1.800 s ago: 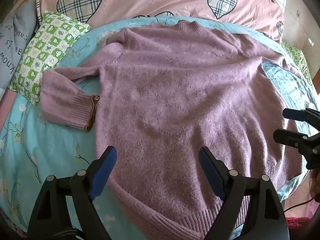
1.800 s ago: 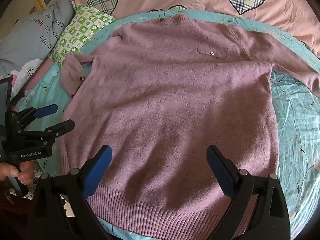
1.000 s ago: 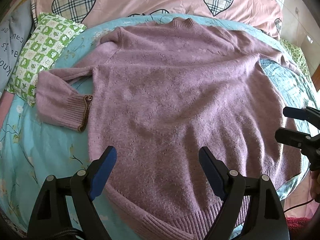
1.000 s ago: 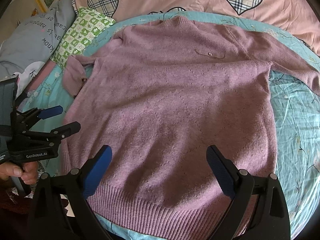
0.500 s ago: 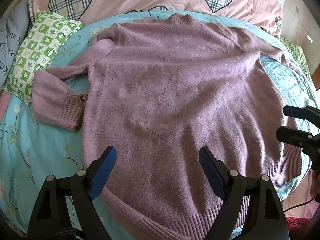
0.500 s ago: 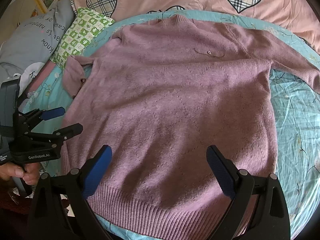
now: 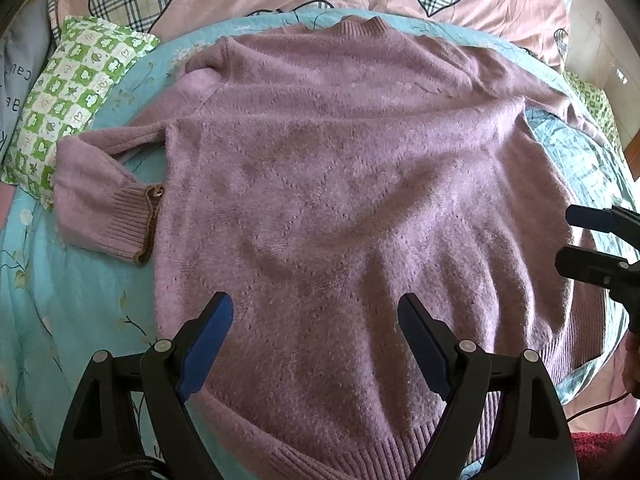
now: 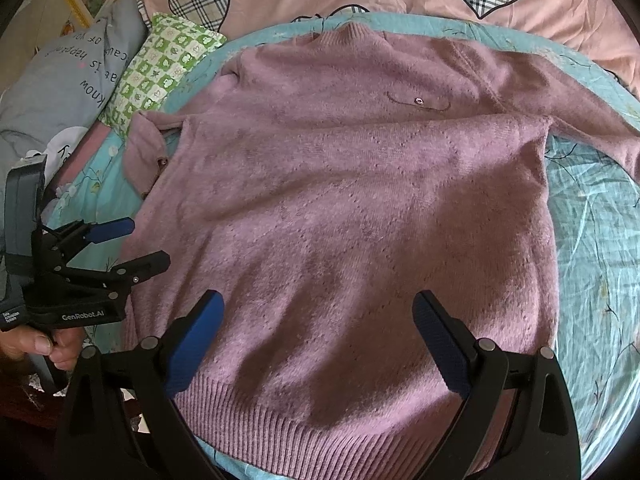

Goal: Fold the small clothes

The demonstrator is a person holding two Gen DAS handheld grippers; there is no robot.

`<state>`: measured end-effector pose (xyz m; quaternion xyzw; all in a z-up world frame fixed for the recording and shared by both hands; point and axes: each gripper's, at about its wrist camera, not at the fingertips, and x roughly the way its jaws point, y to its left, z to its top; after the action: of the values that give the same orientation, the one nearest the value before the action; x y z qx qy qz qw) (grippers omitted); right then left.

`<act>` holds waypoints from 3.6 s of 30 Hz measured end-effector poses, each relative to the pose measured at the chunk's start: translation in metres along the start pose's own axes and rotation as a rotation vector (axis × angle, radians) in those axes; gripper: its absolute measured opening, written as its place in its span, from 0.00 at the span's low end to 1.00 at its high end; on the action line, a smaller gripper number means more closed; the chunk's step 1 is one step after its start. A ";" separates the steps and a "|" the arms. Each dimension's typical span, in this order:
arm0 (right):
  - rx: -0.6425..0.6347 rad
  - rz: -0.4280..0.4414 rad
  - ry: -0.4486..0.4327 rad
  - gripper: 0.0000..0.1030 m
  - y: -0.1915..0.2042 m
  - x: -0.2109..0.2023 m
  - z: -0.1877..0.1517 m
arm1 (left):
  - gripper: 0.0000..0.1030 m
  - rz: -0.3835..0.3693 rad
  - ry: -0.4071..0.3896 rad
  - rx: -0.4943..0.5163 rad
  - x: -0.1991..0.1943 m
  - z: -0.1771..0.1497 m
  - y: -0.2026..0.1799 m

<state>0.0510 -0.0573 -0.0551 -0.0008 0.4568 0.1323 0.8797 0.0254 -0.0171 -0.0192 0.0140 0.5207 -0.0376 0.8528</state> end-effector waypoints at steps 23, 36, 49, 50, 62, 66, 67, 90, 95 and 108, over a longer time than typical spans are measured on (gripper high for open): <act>-0.122 0.005 -0.032 0.79 -0.076 0.020 0.155 | 0.82 -0.015 -0.051 -0.031 0.043 0.180 0.088; -0.158 0.074 -0.034 0.75 -0.159 0.083 0.276 | 0.82 -0.197 0.010 0.085 0.113 0.322 0.125; -0.312 0.110 0.142 0.40 -0.158 0.163 0.296 | 0.43 -0.243 0.163 0.215 0.182 0.336 0.112; -0.308 0.119 0.141 0.25 -0.159 0.162 0.295 | 0.29 -0.258 0.162 0.234 0.180 0.333 0.108; -0.011 -0.084 -0.154 0.08 -0.195 0.108 0.326 | 0.06 -0.088 -0.062 0.087 0.162 0.347 0.112; 0.039 -0.139 -0.103 0.08 -0.193 0.134 0.324 | 0.07 -0.005 -0.060 0.080 0.182 0.339 0.103; 0.051 -0.145 -0.102 0.08 -0.191 0.136 0.324 | 0.07 0.001 -0.058 0.059 0.186 0.338 0.103; 0.766 -0.201 -0.272 0.52 -0.358 -0.102 0.132 | 0.50 -0.198 -0.029 -0.152 0.098 0.211 0.048; 1.064 -0.288 -0.352 0.52 -0.468 -0.149 0.048 | 0.50 -0.212 0.062 -0.161 0.118 0.189 0.030; 1.252 -0.246 -0.458 0.10 -0.549 -0.193 -0.059 | 0.51 -0.195 0.124 -0.075 0.142 0.194 -0.013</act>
<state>0.0258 -0.6389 -0.0002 0.4849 0.2461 -0.2614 0.7975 0.2612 -0.0496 -0.0561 -0.0665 0.5724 -0.1000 0.8111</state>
